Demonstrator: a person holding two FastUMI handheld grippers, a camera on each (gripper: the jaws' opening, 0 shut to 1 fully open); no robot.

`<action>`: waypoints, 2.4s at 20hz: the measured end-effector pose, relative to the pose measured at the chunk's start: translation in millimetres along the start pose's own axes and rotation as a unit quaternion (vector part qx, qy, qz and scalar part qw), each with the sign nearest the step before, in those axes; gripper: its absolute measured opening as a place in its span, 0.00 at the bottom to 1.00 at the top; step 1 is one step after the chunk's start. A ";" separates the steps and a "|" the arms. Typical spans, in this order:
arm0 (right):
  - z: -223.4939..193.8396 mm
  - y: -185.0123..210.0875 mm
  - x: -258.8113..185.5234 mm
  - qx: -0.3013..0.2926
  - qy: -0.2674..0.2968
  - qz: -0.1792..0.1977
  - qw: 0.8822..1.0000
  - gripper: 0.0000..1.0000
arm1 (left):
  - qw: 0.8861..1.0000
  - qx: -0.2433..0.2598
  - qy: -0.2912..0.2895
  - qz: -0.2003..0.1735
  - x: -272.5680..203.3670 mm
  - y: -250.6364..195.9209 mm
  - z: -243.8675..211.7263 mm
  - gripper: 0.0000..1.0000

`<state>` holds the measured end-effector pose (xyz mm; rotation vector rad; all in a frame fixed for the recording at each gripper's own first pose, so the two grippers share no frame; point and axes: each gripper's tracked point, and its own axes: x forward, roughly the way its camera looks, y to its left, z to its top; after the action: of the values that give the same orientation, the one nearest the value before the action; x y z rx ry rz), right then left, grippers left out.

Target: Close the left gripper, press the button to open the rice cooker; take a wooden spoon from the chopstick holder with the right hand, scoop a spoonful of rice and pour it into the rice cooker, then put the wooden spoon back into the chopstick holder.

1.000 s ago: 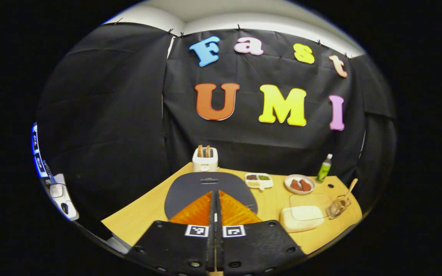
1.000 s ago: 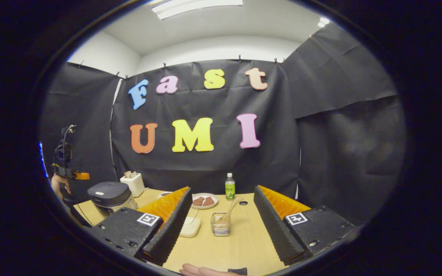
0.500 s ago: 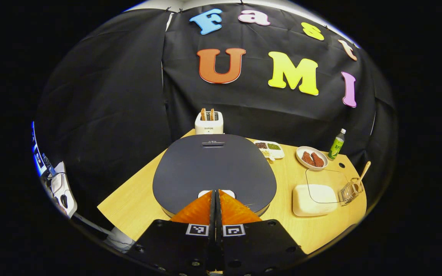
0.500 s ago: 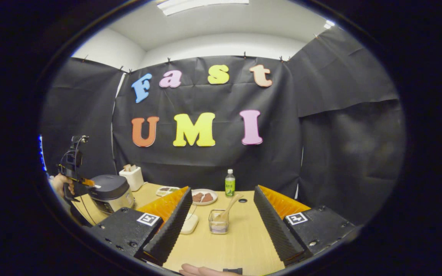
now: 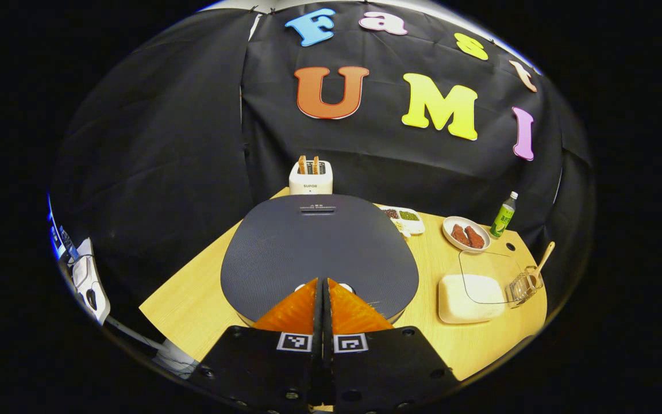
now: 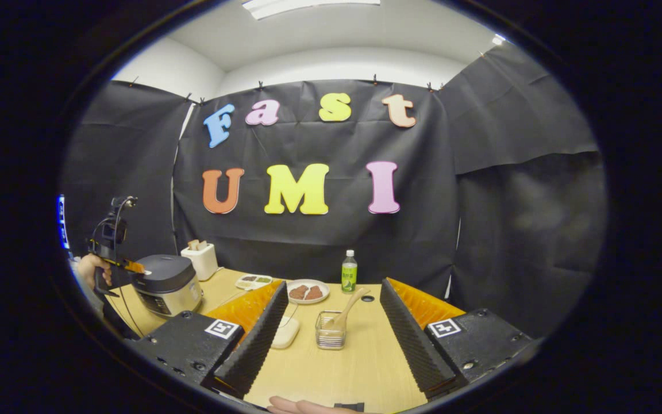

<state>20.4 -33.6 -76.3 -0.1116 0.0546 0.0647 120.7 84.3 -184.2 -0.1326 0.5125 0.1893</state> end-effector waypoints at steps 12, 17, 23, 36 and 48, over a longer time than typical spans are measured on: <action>-22.6 -0.2 0.9 -0.001 0.012 0.003 1.000 1.00 | 0.998 0.023 -0.044 0.045 -32.8 2.9 -1.0 0.00; -33.9 -6.7 7.8 0.009 0.028 -0.008 1.000 1.00 | 0.993 0.026 -0.114 0.015 -108.7 -28.3 21.3 0.24; -41.1 -4.9 21.1 0.029 0.031 -0.006 0.999 1.00 | 0.978 0.050 -0.201 0.019 -201.3 -41.4 34.5 0.97; -56.3 -6.4 95.8 0.002 -0.001 0.002 1.000 1.00 | 0.964 0.049 -0.260 -0.038 -265.6 -55.2 -1.6 0.96; -145.6 -39.3 220.7 0.052 0.073 -0.068 0.994 1.00 | 0.964 0.035 -0.259 -0.047 -258.8 -39.1 -57.5 0.96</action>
<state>235.6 -75.4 -229.2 -0.0152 0.1964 -0.0817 -119.4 -1.7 -101.9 -0.0338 -0.0105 0.1051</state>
